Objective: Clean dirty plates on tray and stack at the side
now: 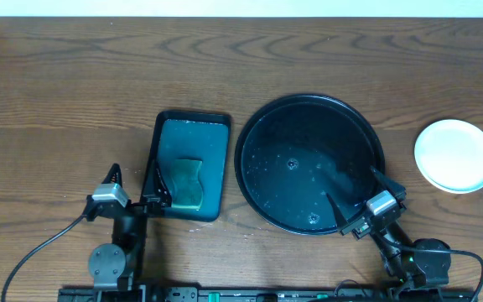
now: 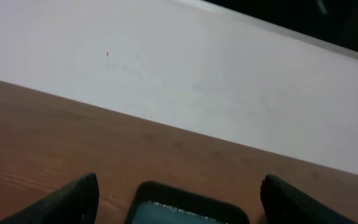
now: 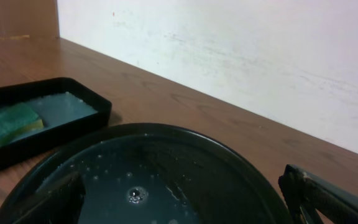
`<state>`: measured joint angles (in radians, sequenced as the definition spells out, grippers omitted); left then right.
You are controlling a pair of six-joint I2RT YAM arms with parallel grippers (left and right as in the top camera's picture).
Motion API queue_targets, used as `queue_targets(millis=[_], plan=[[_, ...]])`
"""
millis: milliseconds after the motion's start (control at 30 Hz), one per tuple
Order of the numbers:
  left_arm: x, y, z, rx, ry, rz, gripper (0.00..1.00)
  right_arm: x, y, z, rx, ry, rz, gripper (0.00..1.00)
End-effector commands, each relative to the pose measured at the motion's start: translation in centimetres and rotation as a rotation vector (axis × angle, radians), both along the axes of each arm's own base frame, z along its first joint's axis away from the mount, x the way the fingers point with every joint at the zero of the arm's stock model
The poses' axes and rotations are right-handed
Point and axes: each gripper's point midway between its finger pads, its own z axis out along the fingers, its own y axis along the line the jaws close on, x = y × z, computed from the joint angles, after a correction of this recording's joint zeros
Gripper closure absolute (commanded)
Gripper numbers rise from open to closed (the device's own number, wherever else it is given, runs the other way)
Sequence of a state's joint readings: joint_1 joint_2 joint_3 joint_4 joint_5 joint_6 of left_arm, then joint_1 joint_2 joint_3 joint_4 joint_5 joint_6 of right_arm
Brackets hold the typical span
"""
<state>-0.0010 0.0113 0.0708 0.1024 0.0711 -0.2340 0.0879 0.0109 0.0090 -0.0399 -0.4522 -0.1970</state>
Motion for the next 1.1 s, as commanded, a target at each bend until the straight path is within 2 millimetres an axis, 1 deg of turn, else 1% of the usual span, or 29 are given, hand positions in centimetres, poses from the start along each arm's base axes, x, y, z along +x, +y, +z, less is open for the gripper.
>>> queue_targets(millis=[0,367,500,533,1067], plan=[[0.5,0.4,-3.0,0.019,0.054,0.022,0.16,0.0,-0.1,-0.1,-0.009,-0.005,-0.005,0.01],[0.4,0.4,-5.0,0.02,0.136,0.021,0.16,0.0,-0.1,-0.1,-0.009,-0.005,-0.005,0.01],[0.2,0.4,-7.0,0.02,0.22,0.02,0.16,0.0,-0.1,-0.1,-0.009,-0.005,-0.005,0.01],[0.2,0.4,-7.3,0.02,0.231,0.02,0.16,0.0,-0.1,-0.1,-0.009,-0.005,-0.005,0.01],[0.2,0.4,-7.7,0.02,0.248,0.02,0.16,0.0,-0.1,-0.1,-0.009,-0.005,-0.005,0.01]])
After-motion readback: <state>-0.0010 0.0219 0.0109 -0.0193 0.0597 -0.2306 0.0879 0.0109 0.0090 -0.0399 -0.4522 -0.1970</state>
